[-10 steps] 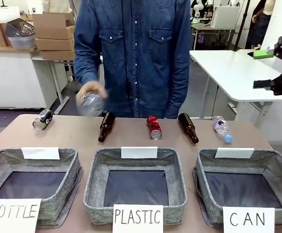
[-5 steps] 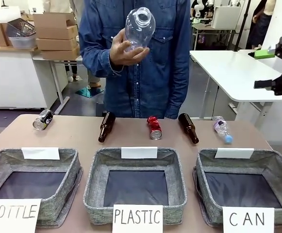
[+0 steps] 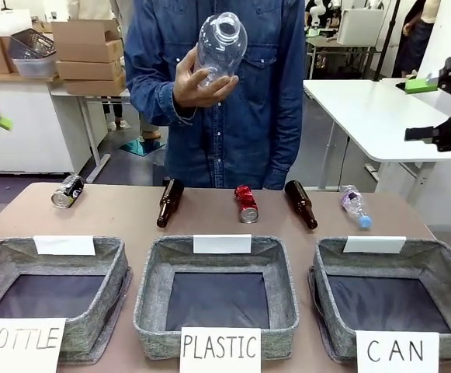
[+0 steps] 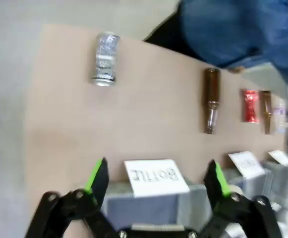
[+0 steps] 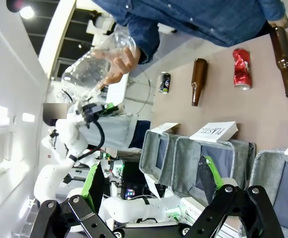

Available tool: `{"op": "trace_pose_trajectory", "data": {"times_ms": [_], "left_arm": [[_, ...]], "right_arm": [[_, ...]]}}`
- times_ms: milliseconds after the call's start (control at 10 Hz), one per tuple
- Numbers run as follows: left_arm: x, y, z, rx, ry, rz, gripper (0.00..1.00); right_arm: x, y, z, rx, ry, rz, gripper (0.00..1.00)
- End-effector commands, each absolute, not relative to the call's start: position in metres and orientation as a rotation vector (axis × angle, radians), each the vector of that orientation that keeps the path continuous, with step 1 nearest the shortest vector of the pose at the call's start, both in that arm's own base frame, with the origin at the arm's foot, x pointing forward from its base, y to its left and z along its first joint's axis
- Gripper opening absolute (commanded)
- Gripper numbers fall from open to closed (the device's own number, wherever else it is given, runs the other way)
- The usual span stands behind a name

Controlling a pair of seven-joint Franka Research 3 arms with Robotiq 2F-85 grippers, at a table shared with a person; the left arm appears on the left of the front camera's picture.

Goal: Sort the can waste into the basket.
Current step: Pick up the can waste from the table and place it in the right Fabric basket.

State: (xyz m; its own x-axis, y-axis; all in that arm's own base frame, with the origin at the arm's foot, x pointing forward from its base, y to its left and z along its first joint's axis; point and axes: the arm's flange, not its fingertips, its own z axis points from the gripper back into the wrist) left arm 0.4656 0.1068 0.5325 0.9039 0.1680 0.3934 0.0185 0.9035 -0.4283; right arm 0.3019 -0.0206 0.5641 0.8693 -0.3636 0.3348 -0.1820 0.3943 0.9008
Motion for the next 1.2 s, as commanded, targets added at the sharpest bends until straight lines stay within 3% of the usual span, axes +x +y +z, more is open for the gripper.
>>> {"op": "trace_pose_trajectory", "data": {"times_ms": [0,200,300,400,500,700,800,900,1100], "left_arm": [[0.526,0.086,0.513,-0.374,-0.237,0.007,1.0],[0.571,0.064,0.485,-0.327,-0.197,-0.007,1.0],[0.591,0.06,0.465,-0.218,-0.149,-0.016,1.0],[0.601,0.056,0.457,-0.35,-0.055,0.026,1.0],[0.574,0.05,0.456,-0.29,-0.198,-0.016,1.0],[0.574,0.05,0.456,-0.29,-0.198,-0.016,1.0],[0.592,0.05,0.445,-0.299,-0.148,-0.016,1.0],[0.61,0.051,0.429,-0.167,-0.181,0.048,1.0],[0.627,0.055,0.406,-0.137,-0.217,0.057,1.0]], "right_arm": [[0.307,-0.019,0.564,1.196,-0.564,-0.1,1.0],[0.307,-0.019,0.564,1.196,-0.564,-0.1,1.0],[0.307,-0.019,0.564,1.196,-0.564,-0.1,1.0],[0.307,-0.019,0.564,1.196,-0.564,-0.1,1.0],[0.307,-0.019,0.564,1.196,-0.564,-0.1,1.0],[0.307,-0.019,0.564,1.196,-0.564,-0.1,1.0],[0.307,-0.019,0.564,1.196,-0.564,-0.1,1.0],[0.307,-0.019,0.564,1.196,-0.564,-0.1,1.0],[0.307,-0.019,0.564,1.196,-0.564,-0.1,1.0]]}}
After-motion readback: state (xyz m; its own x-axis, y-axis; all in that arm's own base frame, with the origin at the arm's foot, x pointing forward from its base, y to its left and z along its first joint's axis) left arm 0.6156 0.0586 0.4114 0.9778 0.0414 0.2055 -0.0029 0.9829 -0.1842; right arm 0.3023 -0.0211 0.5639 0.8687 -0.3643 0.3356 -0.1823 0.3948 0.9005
